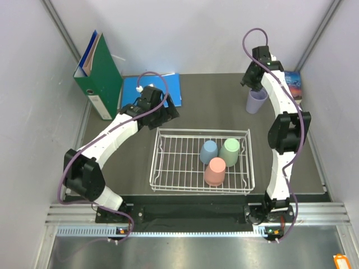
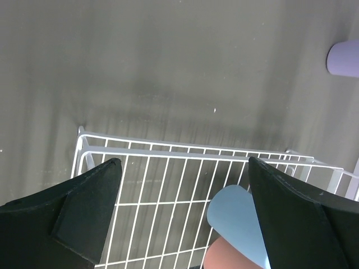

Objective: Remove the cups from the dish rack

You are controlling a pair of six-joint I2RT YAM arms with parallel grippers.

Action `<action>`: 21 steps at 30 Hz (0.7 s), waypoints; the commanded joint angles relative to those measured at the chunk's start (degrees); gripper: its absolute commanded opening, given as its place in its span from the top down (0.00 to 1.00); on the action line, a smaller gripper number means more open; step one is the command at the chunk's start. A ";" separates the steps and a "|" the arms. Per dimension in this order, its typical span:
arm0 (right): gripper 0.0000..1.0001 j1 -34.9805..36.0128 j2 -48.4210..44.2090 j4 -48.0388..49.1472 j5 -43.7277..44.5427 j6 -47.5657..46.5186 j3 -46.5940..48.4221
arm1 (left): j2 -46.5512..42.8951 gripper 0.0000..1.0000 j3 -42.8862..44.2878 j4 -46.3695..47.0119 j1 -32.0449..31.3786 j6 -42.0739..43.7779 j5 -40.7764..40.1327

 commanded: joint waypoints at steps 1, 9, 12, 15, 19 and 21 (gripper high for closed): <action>0.49 -0.11 -5.22 6.16 -2.50 0.16 3.10 | 0.76 0.01 3.68 0.41 -0.35 1.87 -0.99; 0.40 0.85 -22.87 25.03 -26.38 -1.52 -18.09 | 0.76 0.01 4.82 6.03 -2.46 6.61 6.12; 0.37 1.38 -32.01 39.18 -36.06 1.82 -32.78 | 1.20 0.01 6.05 7.79 -6.06 10.38 6.92; 0.34 3.48 -39.40 45.62 -38.71 2.71 -42.21 | 3.22 0.01 10.18 4.46 -10.98 14.16 3.33; 0.28 7.26 -48.62 46.51 -35.92 0.25 -51.02 | 4.54 0.01 13.17 2.52 -16.43 16.46 -0.11; 0.27 8.94 -54.78 47.12 -33.28 -0.37 -56.71 | 4.54 0.01 13.53 3.22 -18.27 17.25 -0.55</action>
